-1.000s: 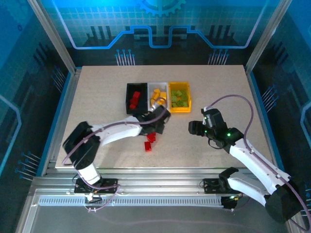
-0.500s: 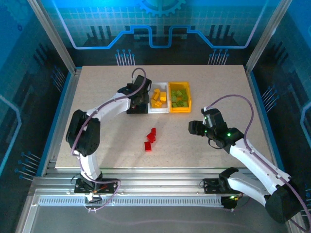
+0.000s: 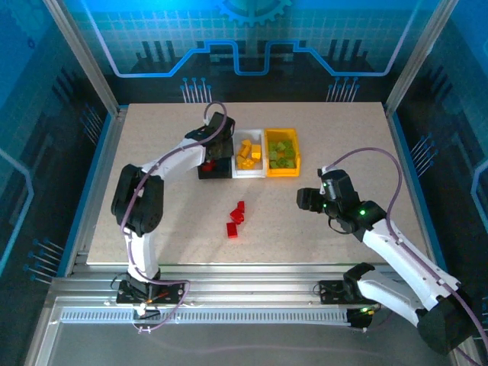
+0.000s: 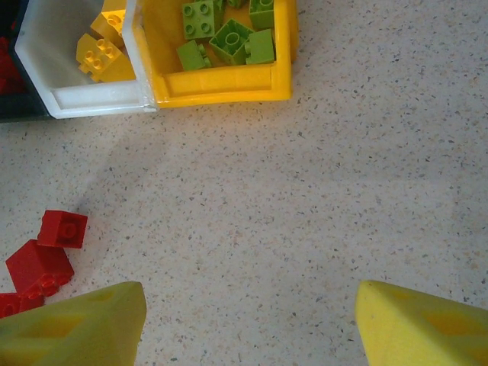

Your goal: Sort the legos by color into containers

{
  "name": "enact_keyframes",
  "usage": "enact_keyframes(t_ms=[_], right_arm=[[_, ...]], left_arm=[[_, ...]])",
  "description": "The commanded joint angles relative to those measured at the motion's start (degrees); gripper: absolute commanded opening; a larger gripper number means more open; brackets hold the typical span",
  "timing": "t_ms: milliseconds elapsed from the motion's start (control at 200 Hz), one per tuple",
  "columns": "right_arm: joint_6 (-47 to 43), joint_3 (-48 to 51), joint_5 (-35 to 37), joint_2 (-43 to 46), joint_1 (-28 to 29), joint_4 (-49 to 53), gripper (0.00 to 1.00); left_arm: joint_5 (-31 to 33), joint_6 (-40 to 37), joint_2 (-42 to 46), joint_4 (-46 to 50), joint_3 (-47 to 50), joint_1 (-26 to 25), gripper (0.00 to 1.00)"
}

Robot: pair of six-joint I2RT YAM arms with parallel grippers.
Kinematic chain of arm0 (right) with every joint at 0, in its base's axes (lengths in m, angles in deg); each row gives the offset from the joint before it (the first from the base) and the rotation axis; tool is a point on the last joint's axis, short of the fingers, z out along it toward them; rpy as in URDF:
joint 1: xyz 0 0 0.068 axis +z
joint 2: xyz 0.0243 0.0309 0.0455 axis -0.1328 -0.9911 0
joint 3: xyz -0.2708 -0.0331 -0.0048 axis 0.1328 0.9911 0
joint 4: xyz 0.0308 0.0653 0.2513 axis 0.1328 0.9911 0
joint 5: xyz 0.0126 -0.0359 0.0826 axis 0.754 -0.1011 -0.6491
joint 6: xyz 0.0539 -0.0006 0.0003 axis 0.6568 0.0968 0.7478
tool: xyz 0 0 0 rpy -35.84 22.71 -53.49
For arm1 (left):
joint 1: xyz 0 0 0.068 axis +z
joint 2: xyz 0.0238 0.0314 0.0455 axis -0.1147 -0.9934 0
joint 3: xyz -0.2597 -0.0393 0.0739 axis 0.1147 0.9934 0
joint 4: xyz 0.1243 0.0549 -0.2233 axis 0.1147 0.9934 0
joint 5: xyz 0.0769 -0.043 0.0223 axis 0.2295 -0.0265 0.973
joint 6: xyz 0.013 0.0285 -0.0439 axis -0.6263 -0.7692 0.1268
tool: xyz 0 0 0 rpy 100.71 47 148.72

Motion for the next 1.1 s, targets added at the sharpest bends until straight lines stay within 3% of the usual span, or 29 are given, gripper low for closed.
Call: enact_keyframes(t_ms=[0, 135, 330, 450, 600, 710, 1096], right_arm=[[0.31, -1.49, 0.49, 0.46, 0.69, 0.65, 0.74], [0.48, -0.7, 0.16, 0.28, 0.7, -0.05, 0.74], [0.48, -0.1, -0.12, 0.1, 0.81, -0.69, 0.74], [0.48, 0.12, -0.2, 0.53, 0.81, -0.69, 0.74], [0.51, 0.52, 0.23, 1.84, 0.81, 0.05, 0.74], [0.32, 0.62, 0.74, 2.64, 0.86, 0.65, 0.74], [0.57, 0.8, 0.84, 3.0, 0.75, 0.45, 0.74]], left_arm=[[-2.65, 1.29, 8.13, -1.28, 5.45, -2.76, 0.78], [-5.94, 2.52, 14.09, -1.36, 12.85, -7.32, 0.89], [-8.44, 2.89, 14.43, 1.12, 18.57, -17.3, 0.91], [-9.55, 3.91, 11.84, -0.13, 20.61, -19.87, 0.92], [-9.45, 4.66, 8.28, -0.24, 20.87, -20.02, 0.71], [-8.31, 4.57, 6.86, -0.51, 21.65, -20.07, 0.67], [-7.15, 5.21, 4.16, -0.97, 22.45, -20.1, 0.37]])
